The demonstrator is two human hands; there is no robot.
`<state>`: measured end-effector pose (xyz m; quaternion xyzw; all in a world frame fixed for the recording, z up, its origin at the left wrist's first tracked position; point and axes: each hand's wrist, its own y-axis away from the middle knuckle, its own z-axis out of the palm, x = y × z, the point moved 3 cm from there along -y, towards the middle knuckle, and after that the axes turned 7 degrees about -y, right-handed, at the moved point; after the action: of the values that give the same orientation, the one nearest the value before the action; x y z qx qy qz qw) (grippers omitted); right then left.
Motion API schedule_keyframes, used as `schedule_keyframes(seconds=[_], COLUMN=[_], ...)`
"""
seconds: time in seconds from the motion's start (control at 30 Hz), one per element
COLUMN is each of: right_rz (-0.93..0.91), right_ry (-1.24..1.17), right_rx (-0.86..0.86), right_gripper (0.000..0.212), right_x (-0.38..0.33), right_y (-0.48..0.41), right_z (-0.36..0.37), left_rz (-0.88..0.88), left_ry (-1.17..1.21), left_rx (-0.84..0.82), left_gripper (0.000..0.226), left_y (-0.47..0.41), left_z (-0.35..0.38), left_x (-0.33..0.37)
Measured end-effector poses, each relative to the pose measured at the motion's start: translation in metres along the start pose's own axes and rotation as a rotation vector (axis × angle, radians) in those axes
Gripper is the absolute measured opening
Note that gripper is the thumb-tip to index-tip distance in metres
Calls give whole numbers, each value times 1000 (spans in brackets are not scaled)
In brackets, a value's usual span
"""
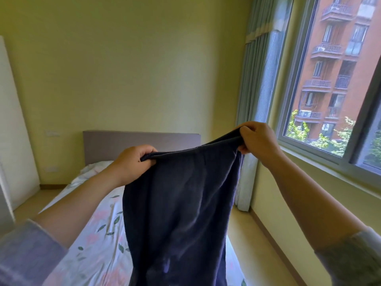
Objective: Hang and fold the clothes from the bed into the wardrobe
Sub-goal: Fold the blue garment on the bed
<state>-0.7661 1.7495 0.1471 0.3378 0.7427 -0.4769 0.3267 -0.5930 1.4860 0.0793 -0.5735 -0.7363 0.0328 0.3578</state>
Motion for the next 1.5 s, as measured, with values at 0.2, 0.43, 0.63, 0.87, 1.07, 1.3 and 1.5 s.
schedule_keyframes(seconds=[0.2, 0.43, 0.63, 0.87, 1.07, 1.3, 1.5], right_rz=[183, 165, 184, 170, -35, -107, -104], right_ry=[-207, -249, -248, -372, -256, -321, -369], right_rx=[-80, -267, -321, -492, -430, -456, -489], right_gripper=[25, 22, 71, 22, 23, 26, 26], right_x=[14, 29, 36, 25, 13, 10, 9], right_y=[1, 7, 25, 56, 62, 67, 66], right_z=[0, 1, 9, 39, 50, 60, 62], left_rz=[-10, -39, -143, -314, -197, -154, -161], left_ry=[38, 72, 396, 843, 628, 607, 514], left_rx=[27, 28, 48, -123, -214, -217, -66], left_gripper=[10, 17, 29, 28, 30, 31, 44], left_y=[4, 13, 18, 9, 3, 2, -3], left_z=[-7, -11, -4, 31, 34, 30, 18], left_x=[1, 13, 35, 61, 78, 85, 79])
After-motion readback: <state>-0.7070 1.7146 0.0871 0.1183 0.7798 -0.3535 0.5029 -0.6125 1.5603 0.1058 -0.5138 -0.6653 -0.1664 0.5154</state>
